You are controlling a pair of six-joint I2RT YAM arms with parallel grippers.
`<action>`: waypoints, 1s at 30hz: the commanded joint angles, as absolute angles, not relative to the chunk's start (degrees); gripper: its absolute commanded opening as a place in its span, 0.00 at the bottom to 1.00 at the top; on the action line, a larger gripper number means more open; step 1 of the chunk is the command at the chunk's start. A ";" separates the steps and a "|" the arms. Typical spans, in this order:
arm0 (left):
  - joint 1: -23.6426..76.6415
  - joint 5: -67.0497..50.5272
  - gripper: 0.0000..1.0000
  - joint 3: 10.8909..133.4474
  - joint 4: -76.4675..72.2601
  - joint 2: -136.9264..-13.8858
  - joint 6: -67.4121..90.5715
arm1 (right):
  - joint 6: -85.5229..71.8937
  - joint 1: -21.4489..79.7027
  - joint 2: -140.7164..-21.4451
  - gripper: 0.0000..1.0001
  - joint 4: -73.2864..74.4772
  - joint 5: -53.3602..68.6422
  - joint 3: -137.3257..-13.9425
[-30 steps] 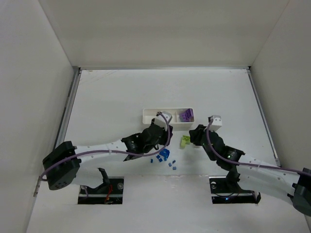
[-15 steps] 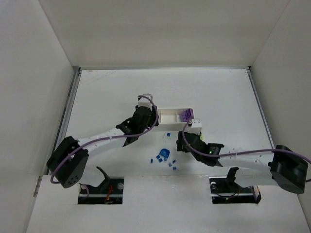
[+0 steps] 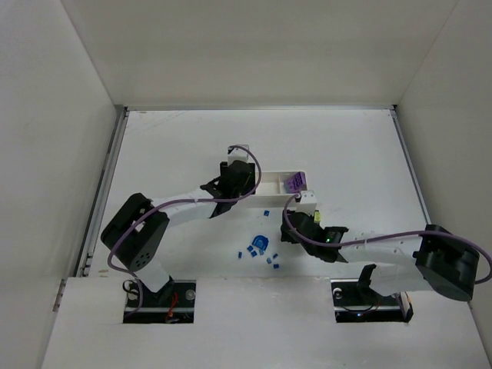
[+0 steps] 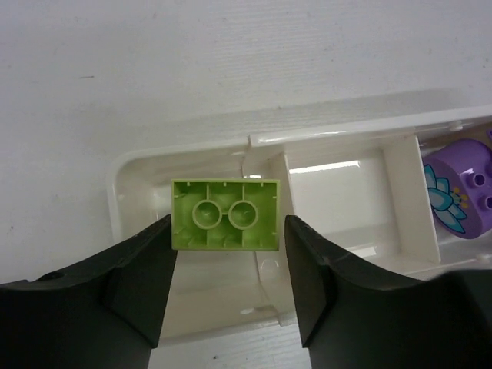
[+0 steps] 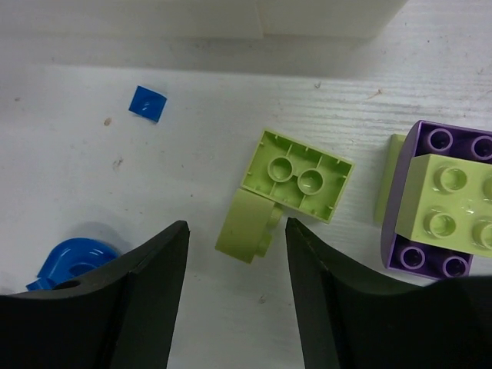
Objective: Sort the legos into containers by color
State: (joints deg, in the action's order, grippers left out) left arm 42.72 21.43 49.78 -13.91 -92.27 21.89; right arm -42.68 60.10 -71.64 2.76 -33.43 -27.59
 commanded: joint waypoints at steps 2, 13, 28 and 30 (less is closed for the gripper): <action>43.64 25.22 0.64 52.30 -14.33 -90.88 19.95 | -43.16 59.02 -74.18 0.53 0.27 -33.13 -29.18; 44.34 24.61 0.67 42.48 -12.32 -73.18 21.26 | -41.93 60.32 -69.11 0.24 -0.70 -33.05 -30.58; 55.76 27.77 0.44 27.08 11.33 -54.58 38.48 | -30.68 53.93 -88.66 0.27 -13.97 -21.89 -53.95; 57.25 27.25 0.44 26.28 12.65 -53.97 41.12 | -30.50 53.04 -92.44 0.27 -14.24 -20.92 -56.94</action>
